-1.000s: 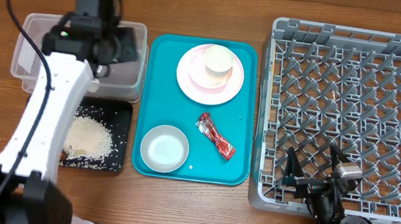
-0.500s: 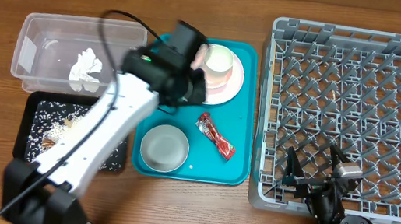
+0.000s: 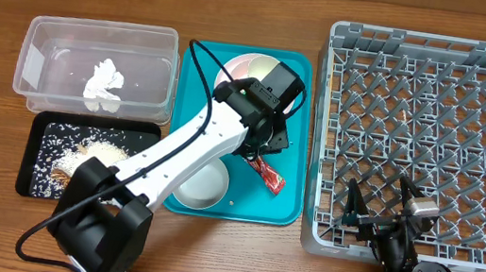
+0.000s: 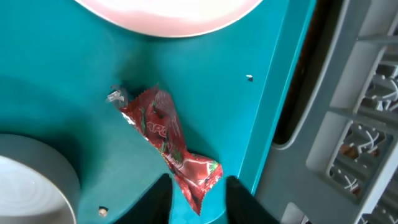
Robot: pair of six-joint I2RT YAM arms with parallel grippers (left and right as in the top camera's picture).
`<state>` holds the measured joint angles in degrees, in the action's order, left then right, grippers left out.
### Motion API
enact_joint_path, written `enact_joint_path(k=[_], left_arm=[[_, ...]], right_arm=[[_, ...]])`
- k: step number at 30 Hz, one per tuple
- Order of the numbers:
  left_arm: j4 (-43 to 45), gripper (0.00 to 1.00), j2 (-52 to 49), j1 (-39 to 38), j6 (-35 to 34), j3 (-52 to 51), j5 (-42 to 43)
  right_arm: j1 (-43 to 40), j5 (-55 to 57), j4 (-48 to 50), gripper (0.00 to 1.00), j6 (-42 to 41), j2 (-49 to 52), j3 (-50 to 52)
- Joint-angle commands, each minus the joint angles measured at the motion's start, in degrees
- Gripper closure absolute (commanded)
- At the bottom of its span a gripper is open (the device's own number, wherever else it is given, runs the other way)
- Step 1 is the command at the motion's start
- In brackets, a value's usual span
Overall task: Sort waste into correct bins and load items into the dishwasher
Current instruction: 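Reach the left gripper to the red wrapper and grasp it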
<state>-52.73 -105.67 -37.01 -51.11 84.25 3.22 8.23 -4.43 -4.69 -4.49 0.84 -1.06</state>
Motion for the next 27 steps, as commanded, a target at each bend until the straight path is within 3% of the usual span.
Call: enact_joint_path(k=[1, 9, 15, 27], left_arm=[[0.1, 0.62, -1.4, -0.5, -1.9, -0.6, 0.4], [0.1, 0.47, -3.0, -1.1, -2.4, -0.8, 0.0], [0.1, 0.47, -3.1, -1.7, -6.8, -1.9, 0.0], [0.3, 0.46, -4.0, -5.9, -7.6, -2.2, -4.9]], right_arm=[[-0.4, 0.3, 0.3, 0.0, -0.3, -0.7, 0.6], [-0.4, 0.3, 0.3, 0.0, -0.3, -0.7, 0.6], [-0.4, 0.3, 0.3, 0.0, -0.3, -0.7, 0.6], [-0.4, 0.3, 0.3, 0.0, -0.3, -0.7, 0.6]])
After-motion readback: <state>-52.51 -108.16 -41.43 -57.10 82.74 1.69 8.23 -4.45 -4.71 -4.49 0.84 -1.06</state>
